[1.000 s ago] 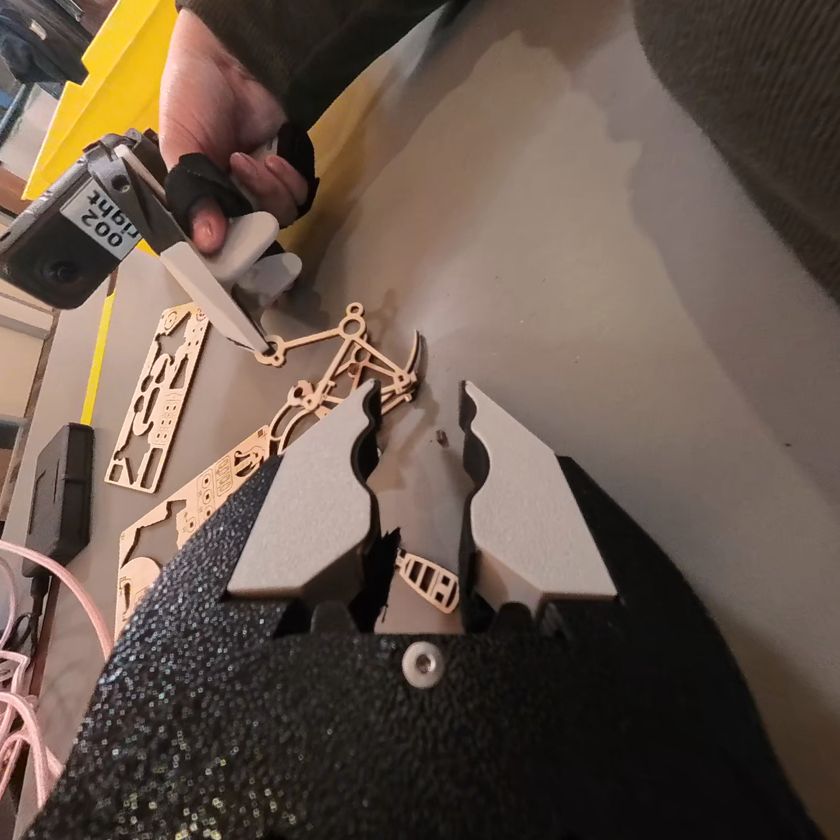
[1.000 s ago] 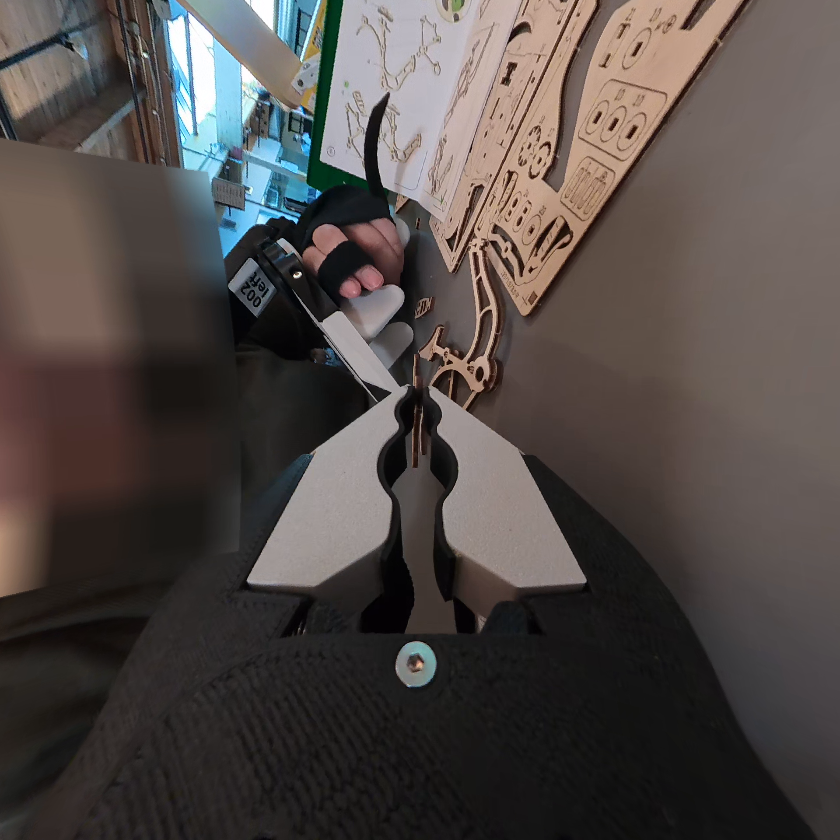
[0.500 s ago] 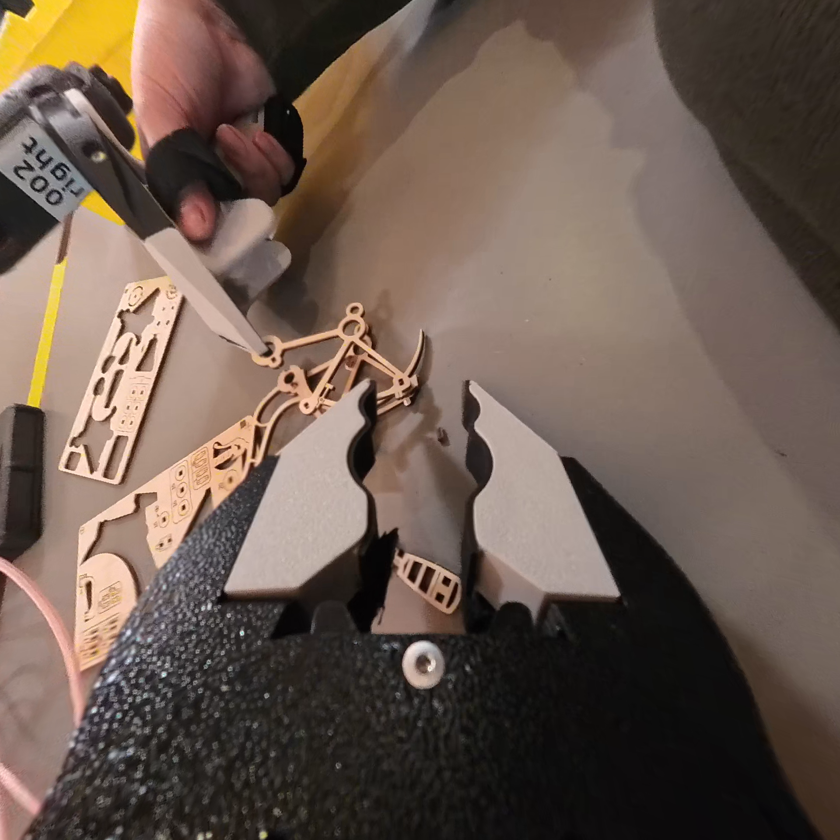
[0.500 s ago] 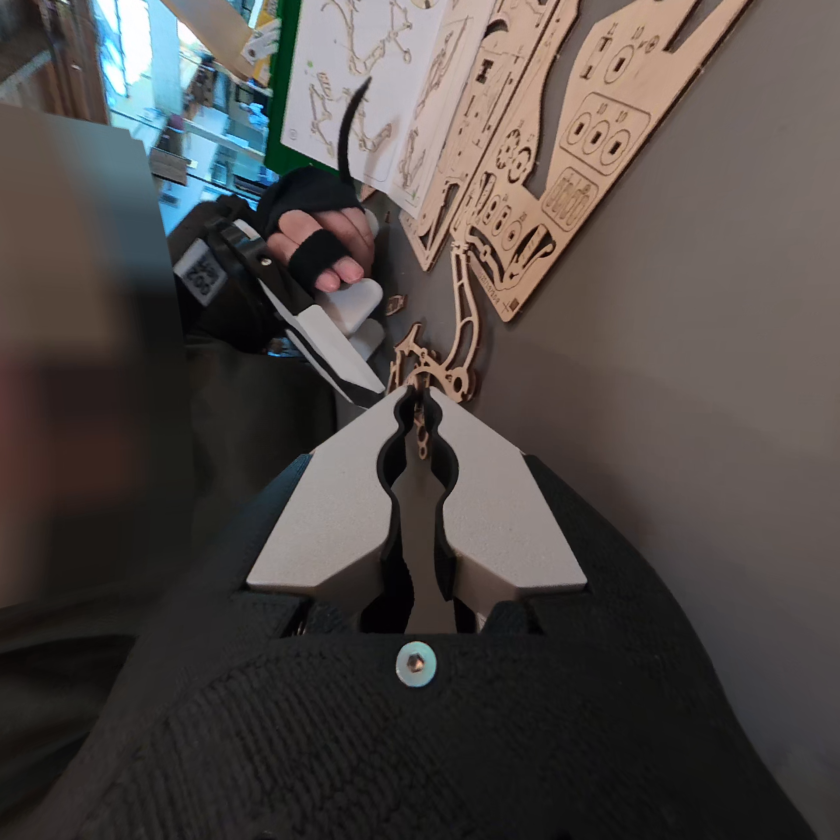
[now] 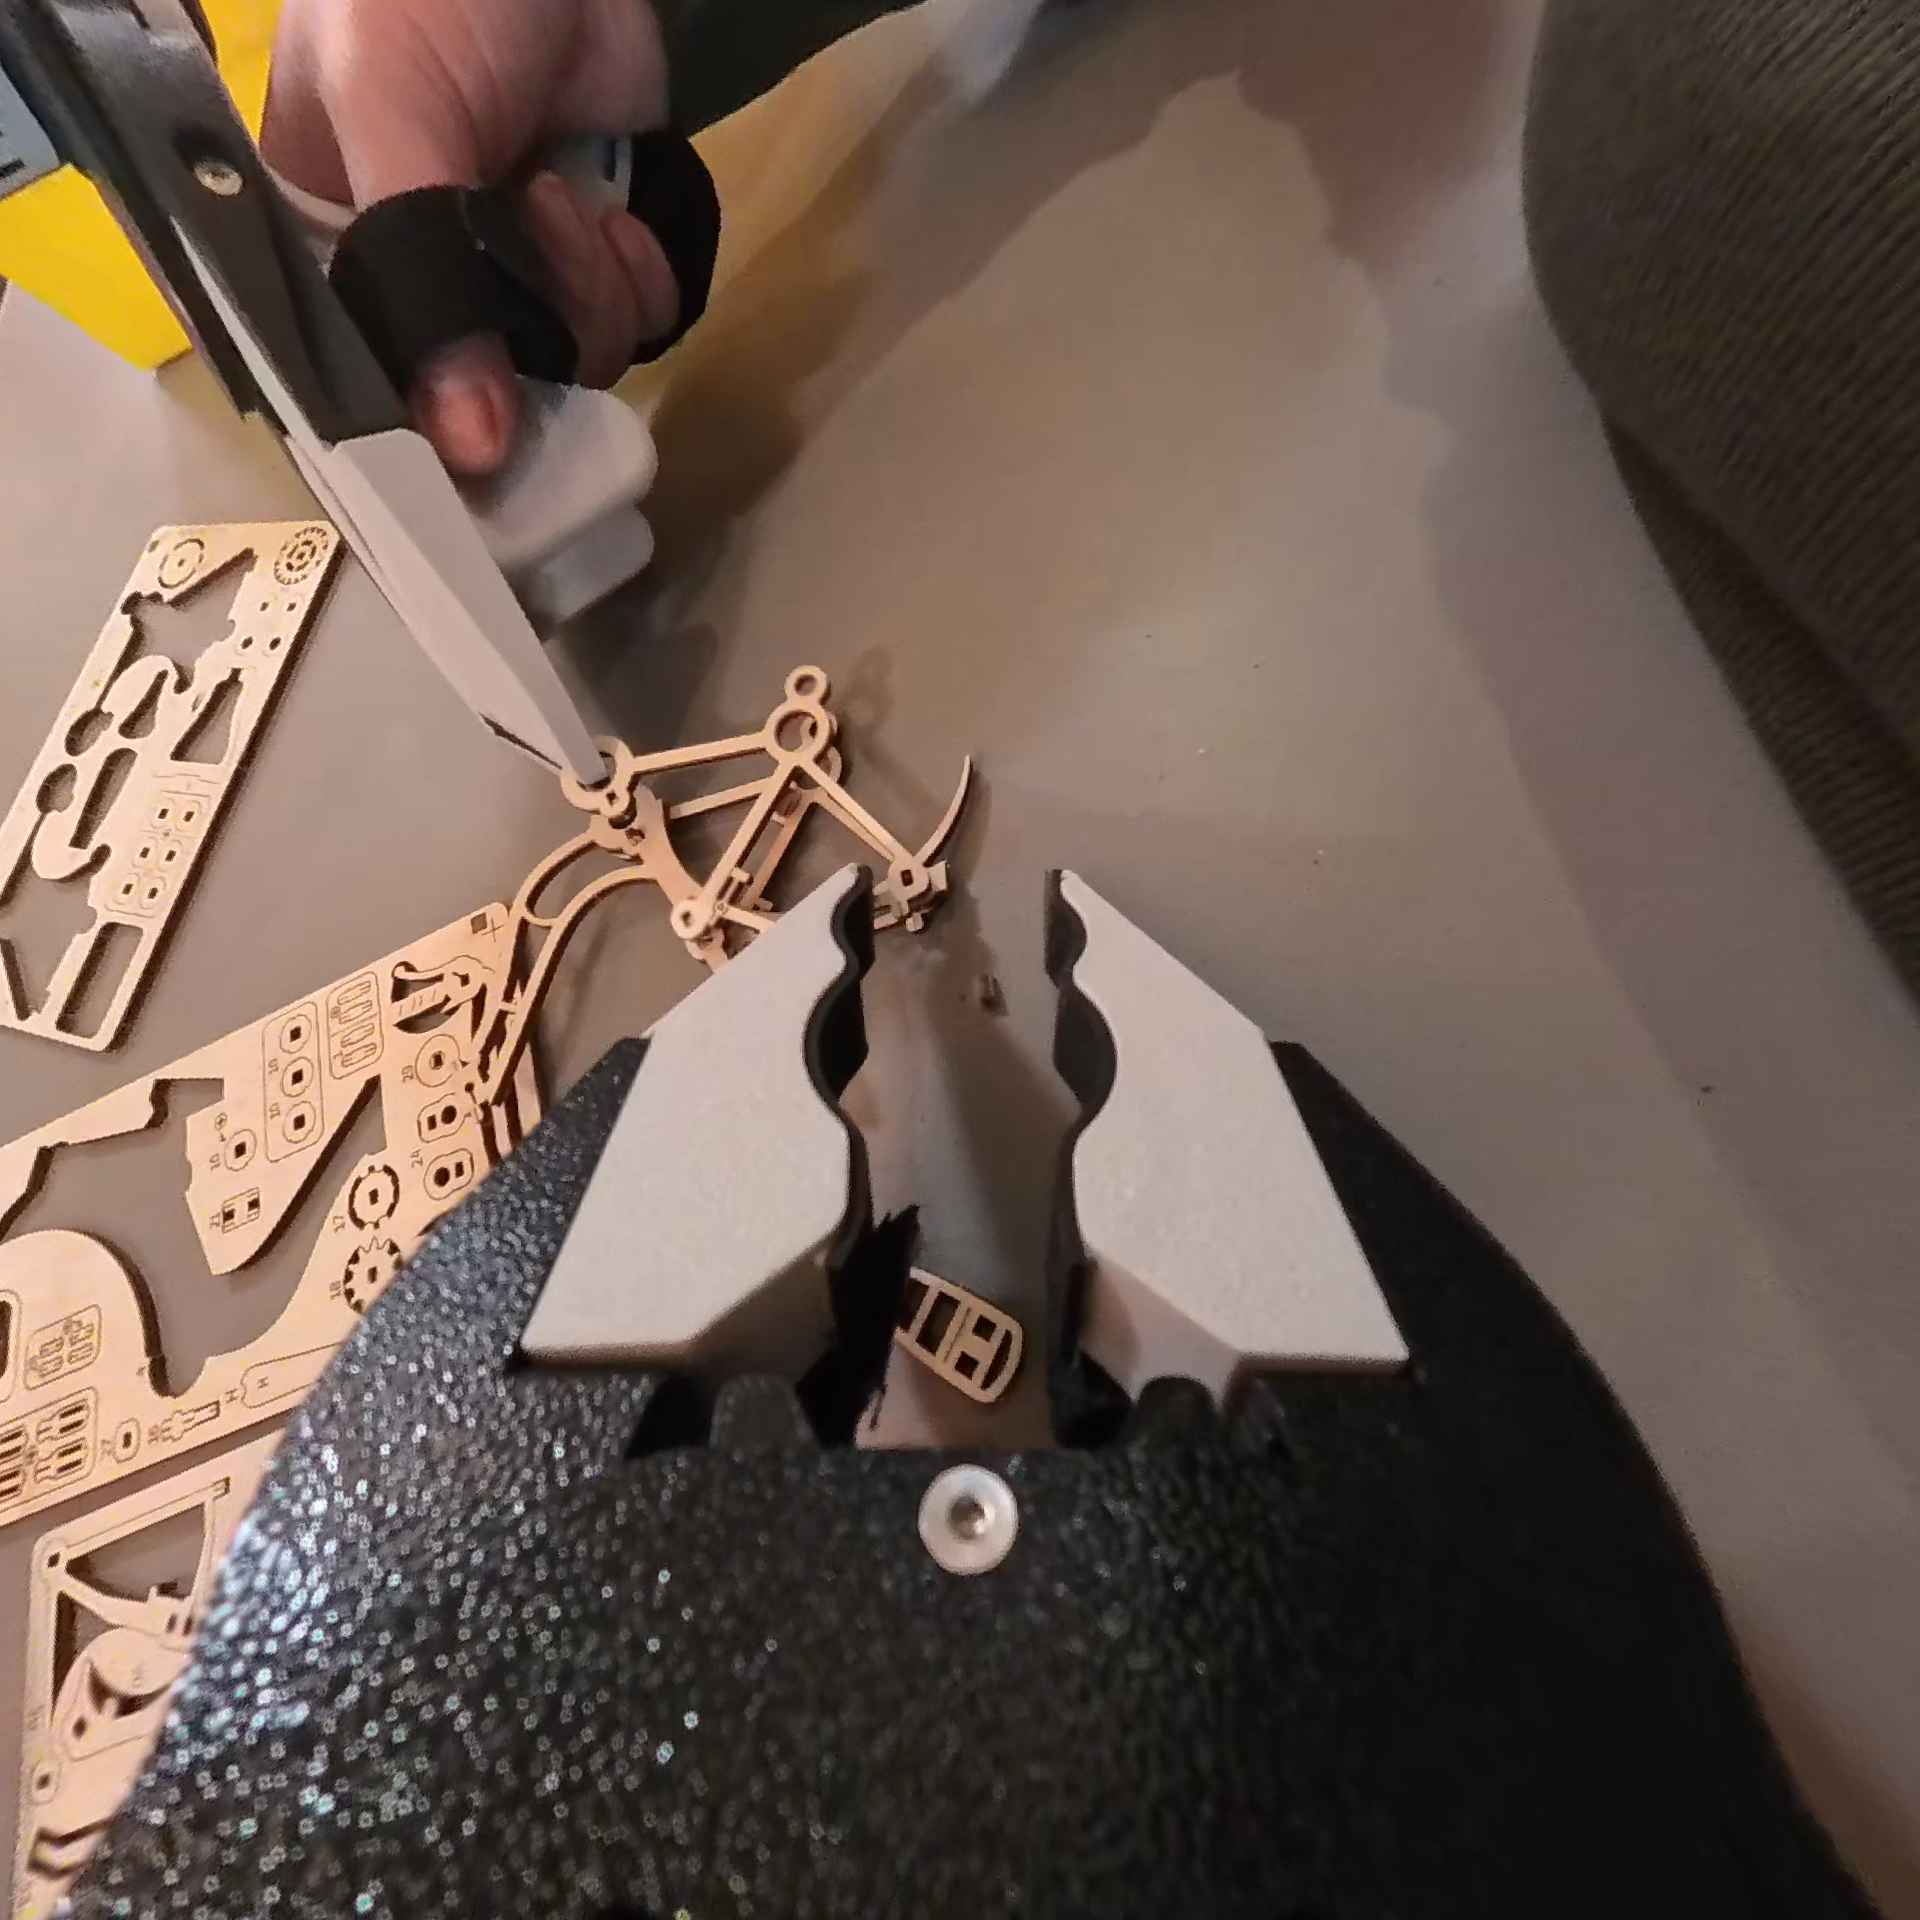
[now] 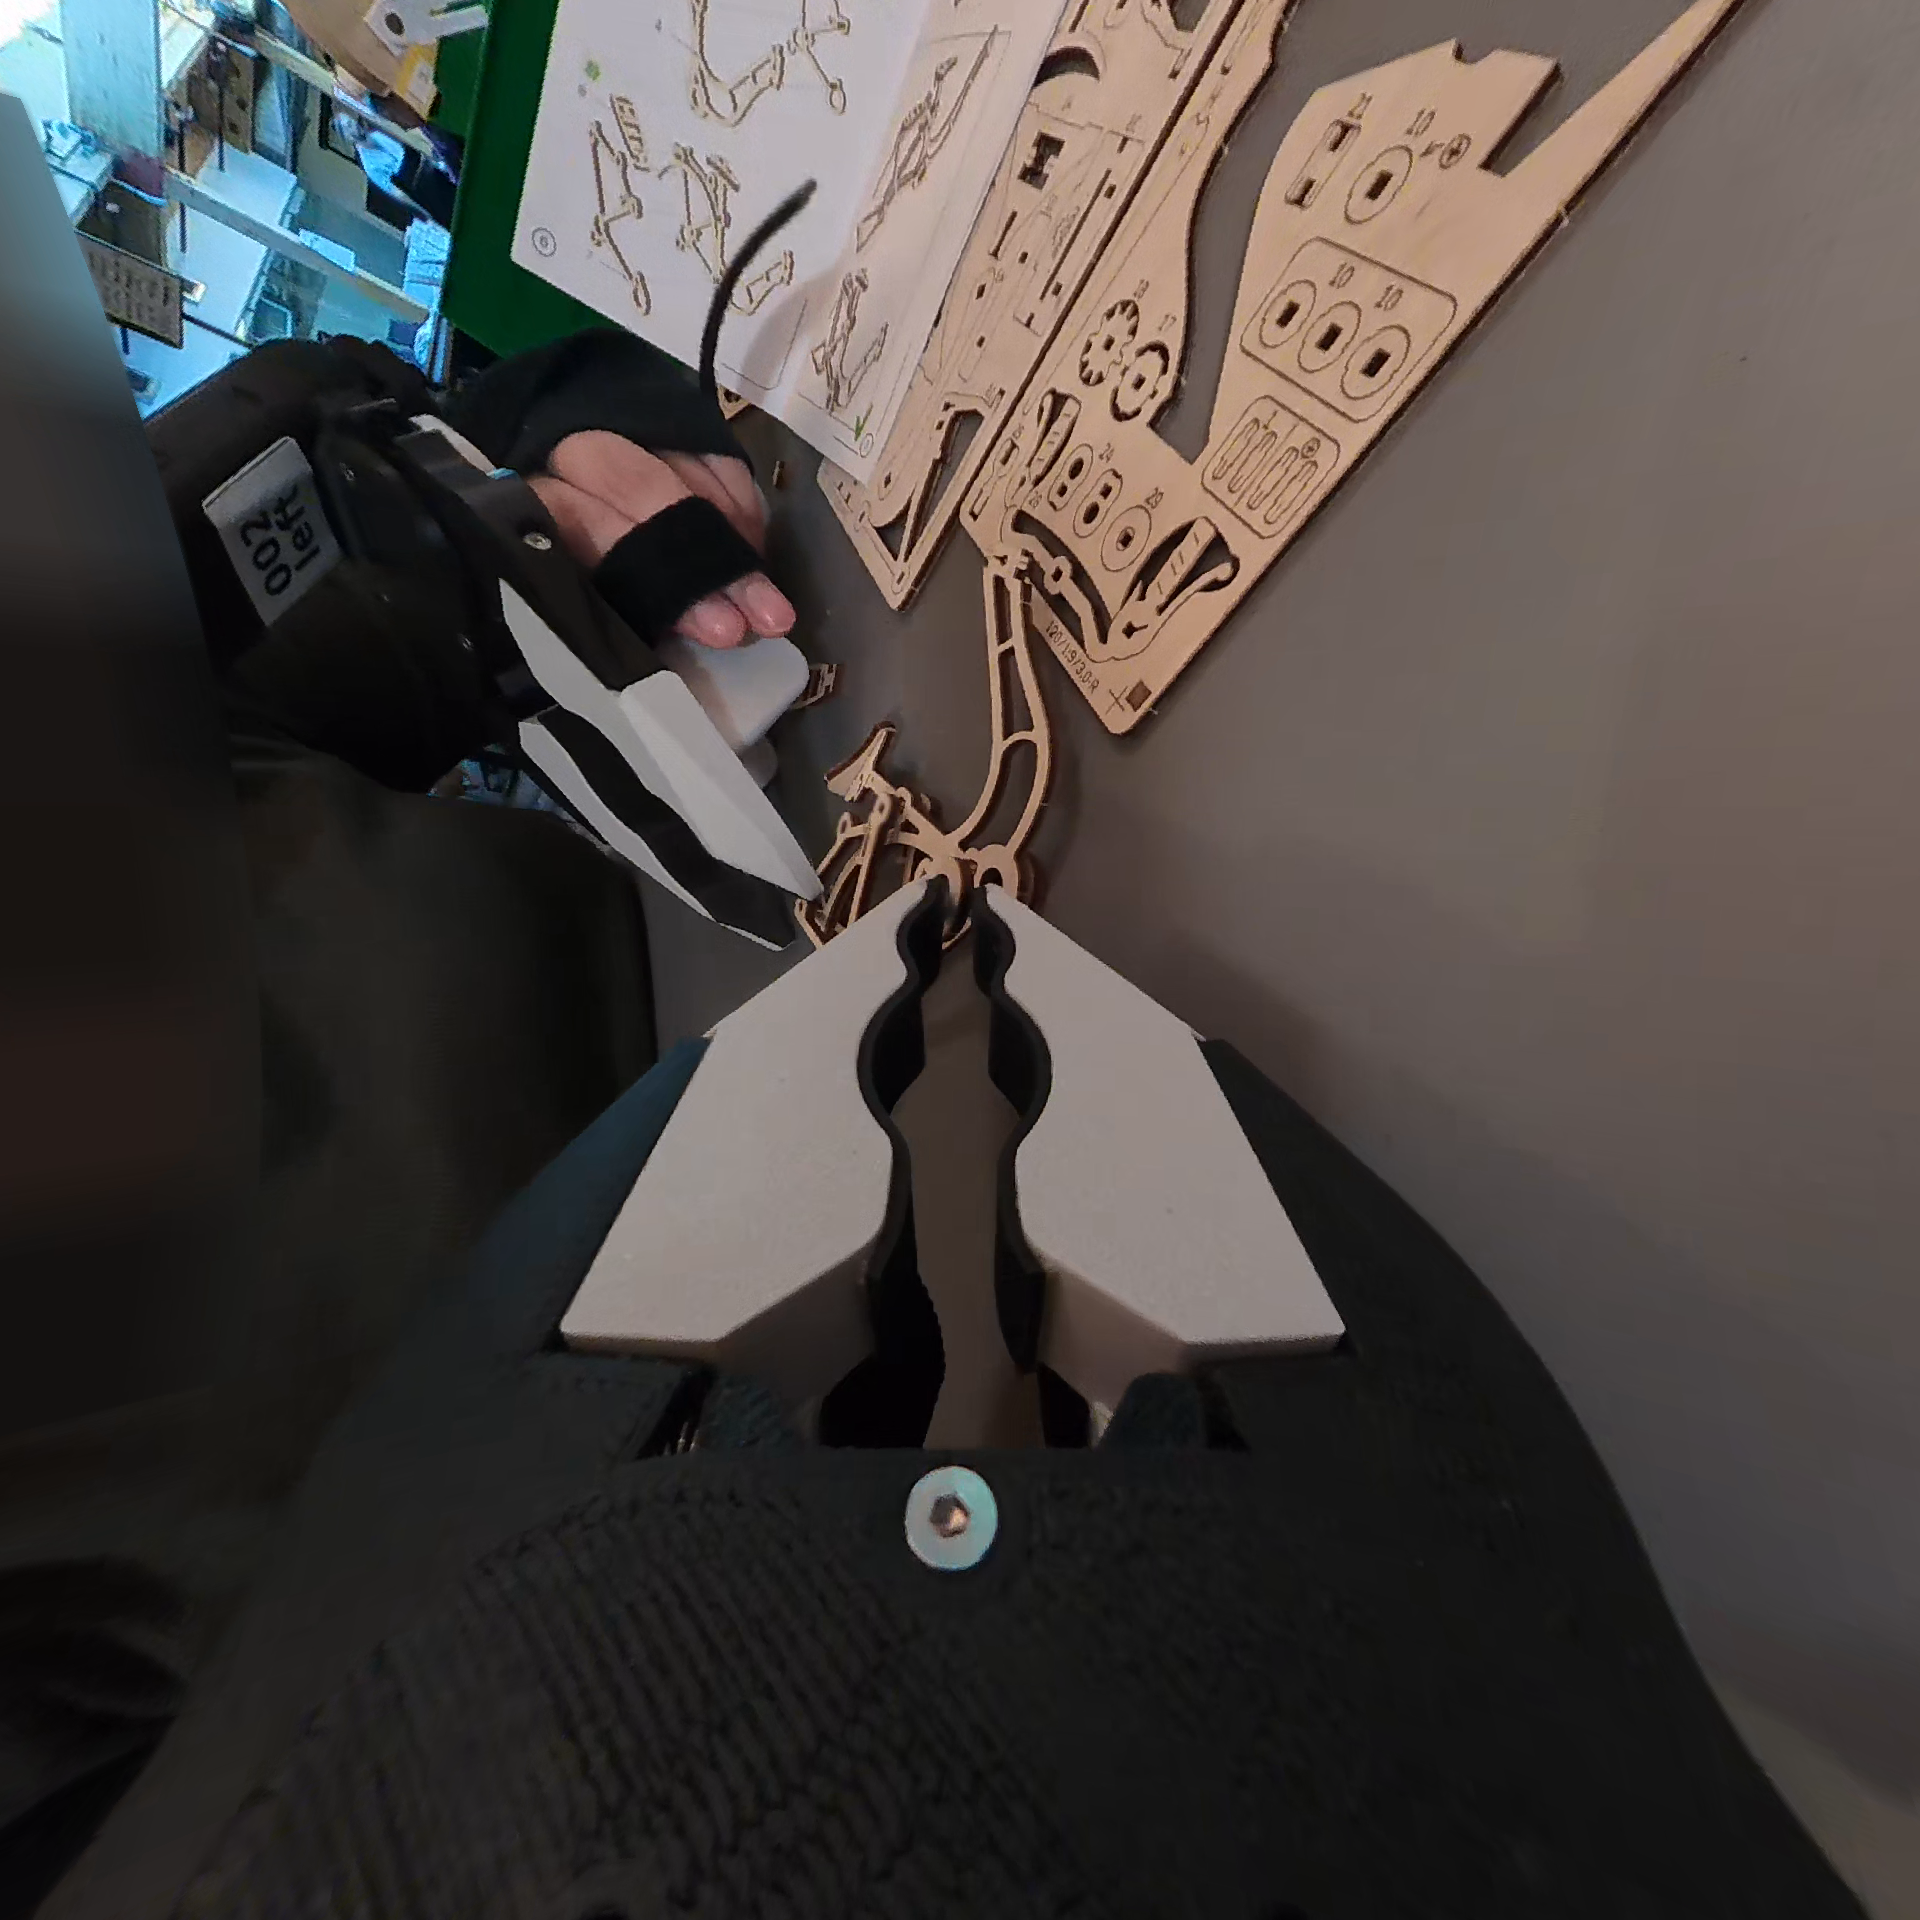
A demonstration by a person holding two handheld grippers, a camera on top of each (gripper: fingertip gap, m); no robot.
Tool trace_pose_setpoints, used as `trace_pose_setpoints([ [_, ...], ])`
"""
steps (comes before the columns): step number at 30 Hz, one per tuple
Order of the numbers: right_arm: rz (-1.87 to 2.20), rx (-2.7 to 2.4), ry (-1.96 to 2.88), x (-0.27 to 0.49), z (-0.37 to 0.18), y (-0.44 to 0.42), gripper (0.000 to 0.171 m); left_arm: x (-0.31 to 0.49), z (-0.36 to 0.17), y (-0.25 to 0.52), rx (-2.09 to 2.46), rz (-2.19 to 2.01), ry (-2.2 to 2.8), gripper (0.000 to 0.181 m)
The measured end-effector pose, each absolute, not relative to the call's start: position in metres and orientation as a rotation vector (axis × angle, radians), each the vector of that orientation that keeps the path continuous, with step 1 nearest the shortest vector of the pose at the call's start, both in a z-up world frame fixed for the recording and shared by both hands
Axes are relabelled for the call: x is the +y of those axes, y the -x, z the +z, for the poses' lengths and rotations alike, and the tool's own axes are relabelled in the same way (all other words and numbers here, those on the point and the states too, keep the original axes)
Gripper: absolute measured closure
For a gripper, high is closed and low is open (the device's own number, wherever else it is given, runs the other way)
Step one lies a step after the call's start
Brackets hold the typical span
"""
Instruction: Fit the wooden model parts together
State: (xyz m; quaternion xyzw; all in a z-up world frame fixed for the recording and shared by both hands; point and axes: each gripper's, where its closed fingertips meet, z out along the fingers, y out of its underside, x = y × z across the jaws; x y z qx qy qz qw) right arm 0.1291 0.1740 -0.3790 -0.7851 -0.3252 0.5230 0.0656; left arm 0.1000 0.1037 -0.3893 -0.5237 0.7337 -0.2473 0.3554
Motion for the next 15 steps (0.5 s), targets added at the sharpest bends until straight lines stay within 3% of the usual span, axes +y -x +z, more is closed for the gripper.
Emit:
trace_pose_setpoints([
  [15,1.417,-1.065,2.300,0.1789,-0.3825,-0.1242,0.167,0.1037,-0.3896,-0.0998,1.877,-0.626,1.385,0.152],
])
